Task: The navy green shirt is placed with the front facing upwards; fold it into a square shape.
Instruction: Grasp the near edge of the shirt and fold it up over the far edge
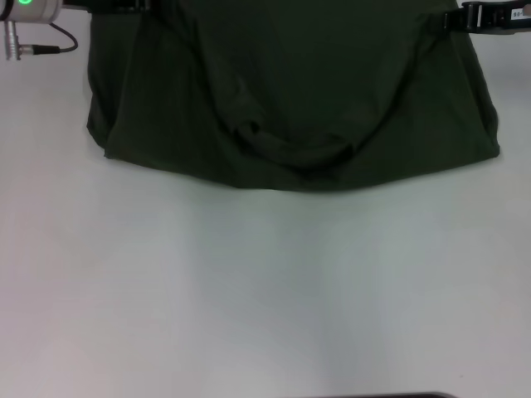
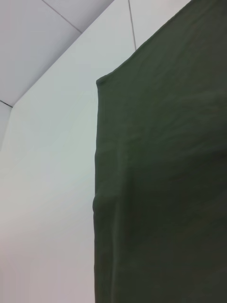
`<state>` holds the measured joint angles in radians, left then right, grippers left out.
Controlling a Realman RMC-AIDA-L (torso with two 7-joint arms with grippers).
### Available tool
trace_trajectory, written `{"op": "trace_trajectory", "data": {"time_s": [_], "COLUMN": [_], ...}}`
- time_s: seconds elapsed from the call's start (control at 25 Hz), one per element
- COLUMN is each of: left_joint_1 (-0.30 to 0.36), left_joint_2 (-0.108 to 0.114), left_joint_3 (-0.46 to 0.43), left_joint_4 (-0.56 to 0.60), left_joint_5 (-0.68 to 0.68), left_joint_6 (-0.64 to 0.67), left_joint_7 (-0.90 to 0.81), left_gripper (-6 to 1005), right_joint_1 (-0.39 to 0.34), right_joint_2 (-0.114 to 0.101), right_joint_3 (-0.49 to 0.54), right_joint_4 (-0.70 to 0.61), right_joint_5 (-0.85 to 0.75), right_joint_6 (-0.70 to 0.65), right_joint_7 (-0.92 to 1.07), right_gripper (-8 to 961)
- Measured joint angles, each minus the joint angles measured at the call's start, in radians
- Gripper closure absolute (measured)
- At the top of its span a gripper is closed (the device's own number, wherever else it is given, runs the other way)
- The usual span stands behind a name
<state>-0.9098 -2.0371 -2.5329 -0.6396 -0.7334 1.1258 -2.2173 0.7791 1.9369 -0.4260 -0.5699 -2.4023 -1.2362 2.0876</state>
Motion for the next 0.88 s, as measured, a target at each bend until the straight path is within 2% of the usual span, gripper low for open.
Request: {"op": "trace_trajectory", "data": {"time_s": [0.32, 0.48, 0.76, 0.88], "left_joint_1": [0.009, 0.017, 0.033, 0.039], "left_joint_2": [-0.019, -0.036, -0.064, -0.074], "left_joint_3": [0.001, 0.001, 0.074, 0.074], "left_joint_4": [0.000, 0.000, 0.006, 0.005], "left_joint_5": [0.000, 0.007, 0.002, 0.002], "left_joint_6": [-0.021, -0.057, -0.129, -0.163], "left_joint_7": [0.001, 0.001, -0.004, -0.004], "left_gripper": [966, 965, 965, 869], "right_joint_1": [-0.005, -0.007, -0.013, -0.016], "right_joint_2": [0.017, 0.024, 0.033, 0.038], "right_joint_3": [-0.002, -0.002, -0.002, -0.002], "right_joint_4": [0.001, 0.001, 0.016, 0.016], "right_joint_5": [0.000, 0.004, 0.012, 0.025], "right_joint_6": [0.022, 0.036, 0.093, 0.109], "right_joint_7": [-0.013, -0.015, -0.015, -0.024], "right_gripper": [884, 877, 865, 860]}}
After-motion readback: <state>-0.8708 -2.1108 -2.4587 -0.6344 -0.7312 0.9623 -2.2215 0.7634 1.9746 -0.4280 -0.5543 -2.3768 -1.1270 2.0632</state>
